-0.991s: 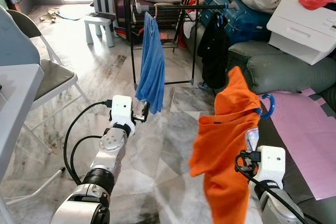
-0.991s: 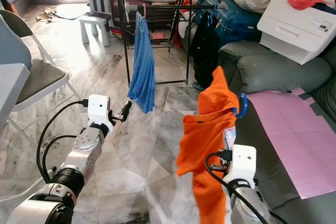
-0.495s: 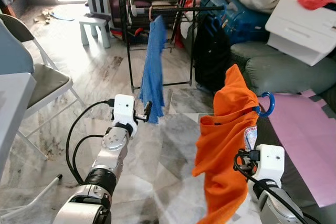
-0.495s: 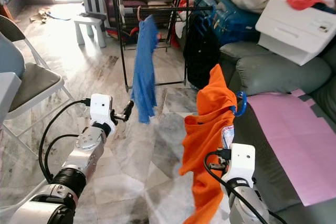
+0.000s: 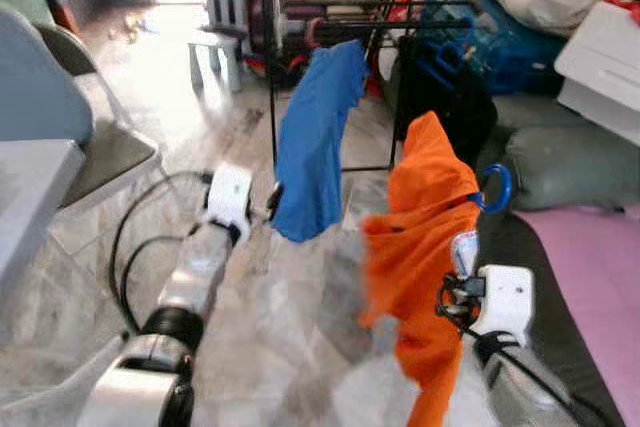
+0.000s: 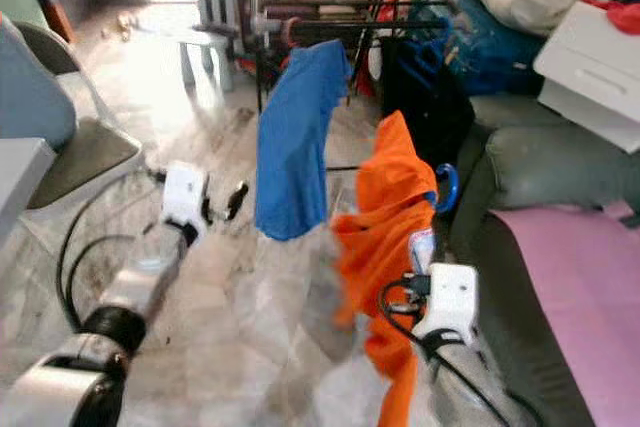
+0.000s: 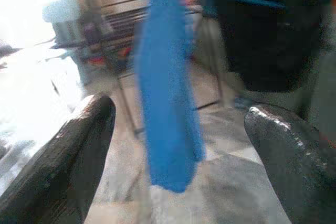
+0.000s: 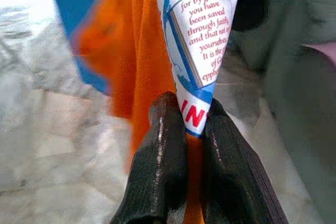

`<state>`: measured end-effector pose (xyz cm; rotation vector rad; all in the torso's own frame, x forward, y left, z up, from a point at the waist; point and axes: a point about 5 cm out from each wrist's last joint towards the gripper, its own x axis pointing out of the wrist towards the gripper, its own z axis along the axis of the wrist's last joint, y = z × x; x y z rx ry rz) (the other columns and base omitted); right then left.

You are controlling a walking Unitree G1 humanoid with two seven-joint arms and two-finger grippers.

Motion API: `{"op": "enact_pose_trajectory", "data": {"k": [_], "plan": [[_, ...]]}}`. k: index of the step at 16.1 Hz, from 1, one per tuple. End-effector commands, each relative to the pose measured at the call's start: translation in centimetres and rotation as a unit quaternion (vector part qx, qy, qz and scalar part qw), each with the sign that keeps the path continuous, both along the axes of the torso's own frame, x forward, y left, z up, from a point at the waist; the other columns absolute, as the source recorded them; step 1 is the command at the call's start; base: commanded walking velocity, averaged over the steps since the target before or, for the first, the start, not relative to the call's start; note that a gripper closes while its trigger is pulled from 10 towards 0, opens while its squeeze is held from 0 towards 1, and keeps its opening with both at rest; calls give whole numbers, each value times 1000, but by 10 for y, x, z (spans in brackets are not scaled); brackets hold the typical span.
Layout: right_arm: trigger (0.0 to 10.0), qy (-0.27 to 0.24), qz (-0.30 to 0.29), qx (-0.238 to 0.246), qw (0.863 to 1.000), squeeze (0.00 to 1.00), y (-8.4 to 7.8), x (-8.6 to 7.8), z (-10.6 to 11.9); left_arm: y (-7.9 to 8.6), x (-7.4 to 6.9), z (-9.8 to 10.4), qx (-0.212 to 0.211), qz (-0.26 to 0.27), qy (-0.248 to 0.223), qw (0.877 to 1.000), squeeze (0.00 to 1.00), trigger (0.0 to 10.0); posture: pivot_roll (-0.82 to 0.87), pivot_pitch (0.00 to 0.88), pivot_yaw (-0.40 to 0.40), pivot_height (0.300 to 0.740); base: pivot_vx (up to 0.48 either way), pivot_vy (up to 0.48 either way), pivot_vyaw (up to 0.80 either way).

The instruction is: Hang hanger

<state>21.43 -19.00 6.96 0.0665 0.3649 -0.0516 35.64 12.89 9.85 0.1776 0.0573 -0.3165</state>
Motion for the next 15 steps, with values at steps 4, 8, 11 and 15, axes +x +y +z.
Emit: {"op": "enact_pose_trajectory", "data": {"k": [4,8,11,15], "plan": [[10000,-23,-5,5,1000,0,0,5,9,23,-9,-7,29,15,12,999,0,10000,1,0,-54,740,308,0,0],[10000,-28,1,-7,1000,0,-4,7,15,43,-30,-12,26,78,-4,997,0,10000,9,0,-50,740,301,0,0],[10000,-25,3,-5,1000,0,-2,4,14,67,-53,-19,29,144,15,989,0,10000,23,0,-68,740,300,0,0],[10000,-29,9,8,1000,0,7,6,12,62,-62,-24,31,141,31,989,0,10000,22,0,-65,740,278,0,102]]}}
